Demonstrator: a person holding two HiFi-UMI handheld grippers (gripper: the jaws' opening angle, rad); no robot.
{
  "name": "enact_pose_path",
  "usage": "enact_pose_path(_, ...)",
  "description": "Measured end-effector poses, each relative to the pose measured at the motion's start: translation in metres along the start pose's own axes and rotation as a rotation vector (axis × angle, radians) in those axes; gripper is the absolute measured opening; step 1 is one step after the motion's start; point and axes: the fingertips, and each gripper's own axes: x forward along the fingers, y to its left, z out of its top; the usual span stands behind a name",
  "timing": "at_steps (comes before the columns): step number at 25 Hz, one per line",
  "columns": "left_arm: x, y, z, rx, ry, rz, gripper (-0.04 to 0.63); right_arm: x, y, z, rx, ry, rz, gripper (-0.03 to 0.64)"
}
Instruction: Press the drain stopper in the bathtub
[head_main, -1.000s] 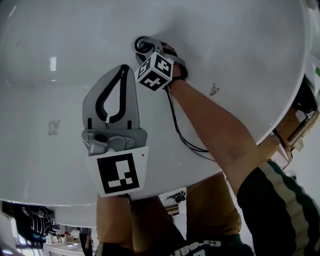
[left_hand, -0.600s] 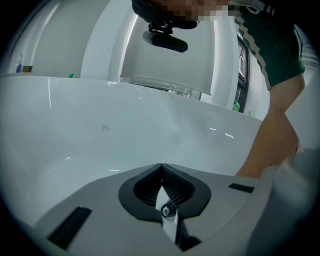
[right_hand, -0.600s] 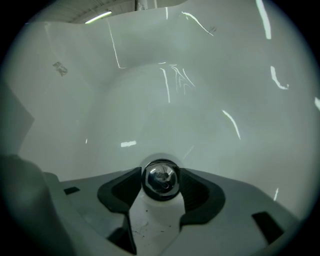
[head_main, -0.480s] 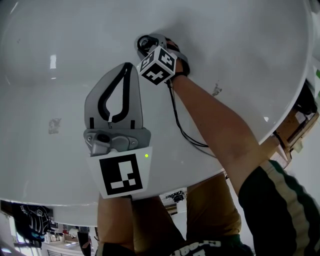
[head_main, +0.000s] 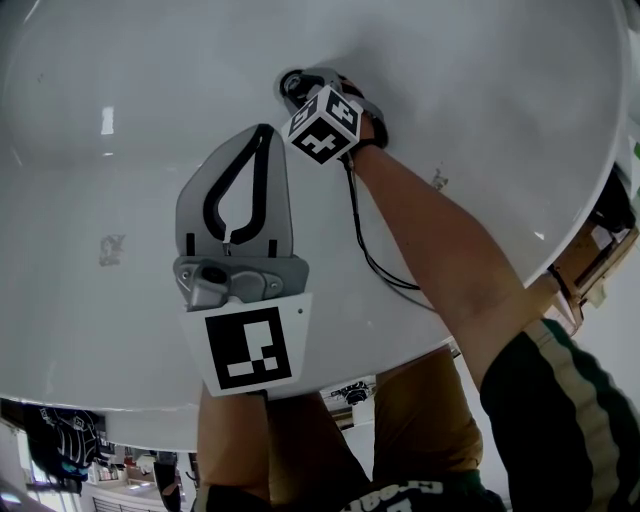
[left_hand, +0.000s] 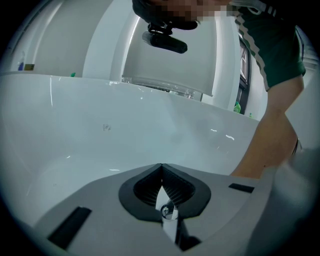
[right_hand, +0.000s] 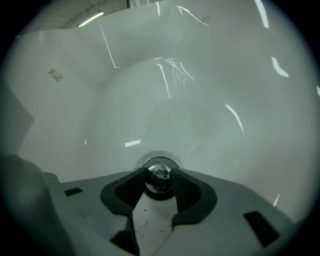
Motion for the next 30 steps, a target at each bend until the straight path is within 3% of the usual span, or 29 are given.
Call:
enact_pose_path(4, 0.001, -0.001, 0.001, 0.004, -0.001, -0.006, 0.006, -0.002, -0.002, 0.000, 0.033, -0.004, 0.009, 0.172)
enact_pose_path(17, 0.001, -0.004, -0.003, 0.016, 0.022, -0.017, 0.006, -0.016, 0.004, 0.000, -0.016, -0.052, -0.038, 0.173)
enact_pose_path(21, 0.001, -0.004, -0.001, 0.020, 0.019, -0.014, 0.006, -0.026, -0.003, 0.004, -0.023, -0.084, -0.071, 0.047)
enact_pose_path(30, -0.015, -0.004, 0.002, -0.030, 0.032, -0.026, 0.006, -0.068, -0.002, 0.028, 0.010, -0.163, -0.049, 0.015)
